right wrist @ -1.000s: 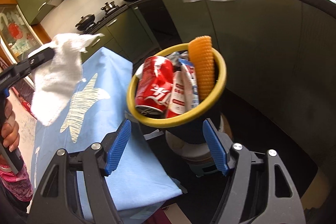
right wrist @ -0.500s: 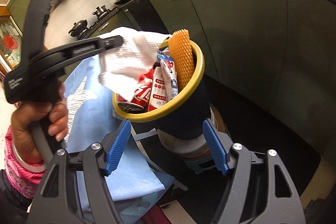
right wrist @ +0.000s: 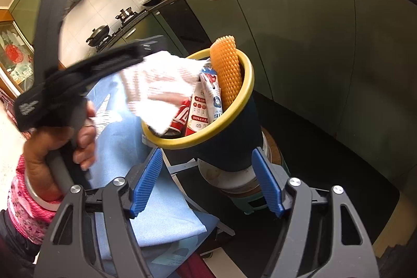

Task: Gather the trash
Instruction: 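Carry the paper towel over the bin and open the left gripper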

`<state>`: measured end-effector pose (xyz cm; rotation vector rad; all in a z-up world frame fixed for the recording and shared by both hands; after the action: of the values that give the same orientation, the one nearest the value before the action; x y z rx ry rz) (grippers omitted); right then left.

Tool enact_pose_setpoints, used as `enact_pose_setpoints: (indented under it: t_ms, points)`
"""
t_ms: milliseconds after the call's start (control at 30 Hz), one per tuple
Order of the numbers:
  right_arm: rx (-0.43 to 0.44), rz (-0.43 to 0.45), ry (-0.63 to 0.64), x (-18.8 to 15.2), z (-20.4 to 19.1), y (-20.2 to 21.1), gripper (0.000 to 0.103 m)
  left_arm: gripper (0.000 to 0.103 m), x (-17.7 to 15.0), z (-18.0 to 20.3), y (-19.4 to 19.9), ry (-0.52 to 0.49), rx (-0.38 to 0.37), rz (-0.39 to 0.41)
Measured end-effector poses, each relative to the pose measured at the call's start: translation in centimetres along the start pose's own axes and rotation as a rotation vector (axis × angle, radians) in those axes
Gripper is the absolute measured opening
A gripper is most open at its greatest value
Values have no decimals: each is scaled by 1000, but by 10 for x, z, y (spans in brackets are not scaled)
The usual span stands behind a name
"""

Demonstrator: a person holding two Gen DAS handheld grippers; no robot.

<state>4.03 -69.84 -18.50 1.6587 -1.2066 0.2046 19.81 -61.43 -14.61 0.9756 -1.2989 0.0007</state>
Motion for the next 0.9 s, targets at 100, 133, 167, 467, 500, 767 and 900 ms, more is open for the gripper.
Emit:
enact_pose_setpoints:
  t_ms: [100, 133, 167, 467, 500, 767, 900]
  points:
    - [1, 1, 18, 0, -7, 3, 68, 90, 0, -17, 31, -11, 15, 26]
    - [2, 4, 24, 1, -10, 3, 68, 91, -2, -22, 43, -15, 9, 37]
    - [2, 6, 29, 1, -12, 4, 69, 92, -4, -26, 53, -18, -3, 44]
    - [9, 61, 57, 8, -39, 22, 69, 63, 24, -16, 33, -7, -268, -1]
    - [7, 65, 58, 8, -40, 24, 69, 62, 25, -16, 29, -2, -281, -12]
    - [-17, 52, 36, 16, -30, 18, 69, 85, 53, -12, 11, -4, -370, -53]
    - [-6, 40, 30, 13, -28, 13, 69, 98, 67, 5, 8, -29, -455, -90]
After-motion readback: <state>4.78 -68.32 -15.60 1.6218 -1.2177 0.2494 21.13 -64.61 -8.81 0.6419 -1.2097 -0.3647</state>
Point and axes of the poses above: each gripper's, at about its wrist camera, not at the fingertips, and y roughly against the way its jaws point, z to its right, x to its top, the point moved 8 cm from there along -y, roughly the way its jaws point, and after that the axes turned 5 degrees about z, right-handed, at the moved point
